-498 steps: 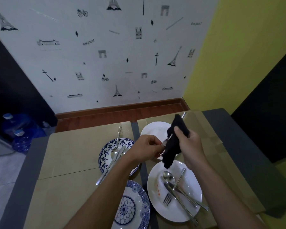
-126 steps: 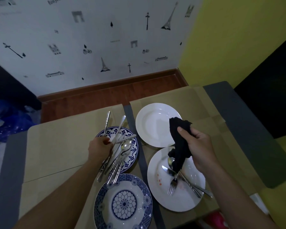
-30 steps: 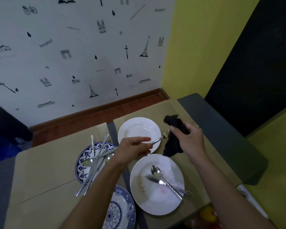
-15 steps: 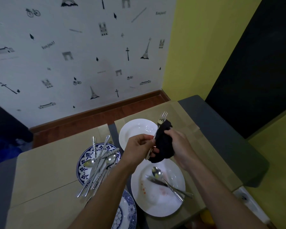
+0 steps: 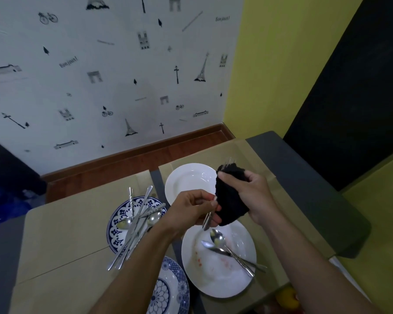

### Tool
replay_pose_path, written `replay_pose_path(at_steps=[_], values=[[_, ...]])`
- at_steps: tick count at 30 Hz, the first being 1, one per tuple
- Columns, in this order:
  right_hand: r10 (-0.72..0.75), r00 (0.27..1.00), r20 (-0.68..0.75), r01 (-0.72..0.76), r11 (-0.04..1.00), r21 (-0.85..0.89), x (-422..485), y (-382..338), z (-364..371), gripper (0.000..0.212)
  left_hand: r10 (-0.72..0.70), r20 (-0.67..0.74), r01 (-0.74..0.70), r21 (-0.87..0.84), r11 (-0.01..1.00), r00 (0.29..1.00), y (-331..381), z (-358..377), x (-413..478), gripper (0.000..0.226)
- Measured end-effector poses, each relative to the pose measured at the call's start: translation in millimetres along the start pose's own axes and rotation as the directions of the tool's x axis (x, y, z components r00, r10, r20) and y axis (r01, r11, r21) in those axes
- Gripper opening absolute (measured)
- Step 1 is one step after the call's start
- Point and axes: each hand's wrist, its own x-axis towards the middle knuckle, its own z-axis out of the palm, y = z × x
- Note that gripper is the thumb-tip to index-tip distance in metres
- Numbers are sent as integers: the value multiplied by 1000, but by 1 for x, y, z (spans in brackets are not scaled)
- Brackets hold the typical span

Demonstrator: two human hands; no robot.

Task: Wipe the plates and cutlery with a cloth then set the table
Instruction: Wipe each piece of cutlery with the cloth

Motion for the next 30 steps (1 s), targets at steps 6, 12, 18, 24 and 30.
replay_pose_path(at_steps=[6,12,18,24,30], values=[[-48,995,-91,29,979,-202,4,0,7,21,-3,2,2,7,1000,1000,-6,4,-1,8],[66,995,75,-60,995,-77,-4,-9,8,11,-1,-32,2,18,1000,999,-5,-2,-3,11],[-16,993,-113,6,996,-92,12,-7,4,13,9,-5,-9,81,997,1000,-4,-4,-9,17],[148,984,99,-145,989,-34,2,1,13,15,44,-80,-41,50,998,996,-5,1,-5,18],[232,946,228,-214,972,-102,-3,8,11,22,64,-119,-51,105,993,991,-8,-2,-6,18]])
